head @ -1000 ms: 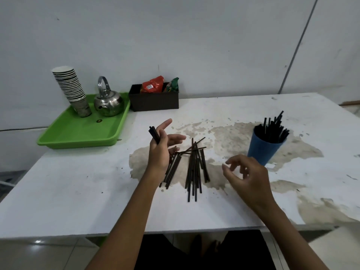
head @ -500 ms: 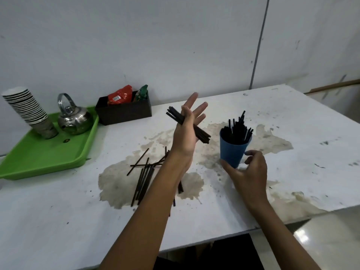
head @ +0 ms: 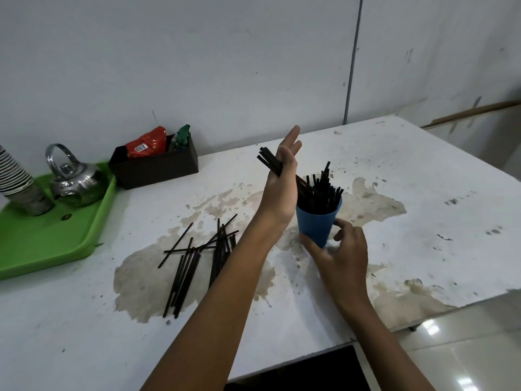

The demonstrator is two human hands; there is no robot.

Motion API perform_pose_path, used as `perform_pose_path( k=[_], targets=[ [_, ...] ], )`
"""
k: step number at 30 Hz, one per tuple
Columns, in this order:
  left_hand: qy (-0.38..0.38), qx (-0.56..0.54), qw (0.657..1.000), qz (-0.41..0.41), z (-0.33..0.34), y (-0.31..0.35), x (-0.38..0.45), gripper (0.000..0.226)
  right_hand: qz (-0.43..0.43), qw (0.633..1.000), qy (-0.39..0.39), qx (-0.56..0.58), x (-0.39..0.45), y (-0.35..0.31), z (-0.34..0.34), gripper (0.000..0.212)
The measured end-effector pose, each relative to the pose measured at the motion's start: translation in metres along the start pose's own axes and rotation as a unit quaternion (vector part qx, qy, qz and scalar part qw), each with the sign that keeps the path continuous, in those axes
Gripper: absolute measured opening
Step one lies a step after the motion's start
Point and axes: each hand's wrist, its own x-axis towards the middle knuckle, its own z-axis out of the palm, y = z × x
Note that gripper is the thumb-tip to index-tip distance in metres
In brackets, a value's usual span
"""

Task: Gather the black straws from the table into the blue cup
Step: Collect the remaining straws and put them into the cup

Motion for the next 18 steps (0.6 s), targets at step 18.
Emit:
perform_pose_path(
  k=[18],
  targets=[
    [-0.104, 0.062, 0.991, -0.049, 0.0, -0.007, -0.012, 0.071, 0.0, 1.0, -0.008, -0.016, -0.002, 0.001, 0.0, 0.062]
  ],
)
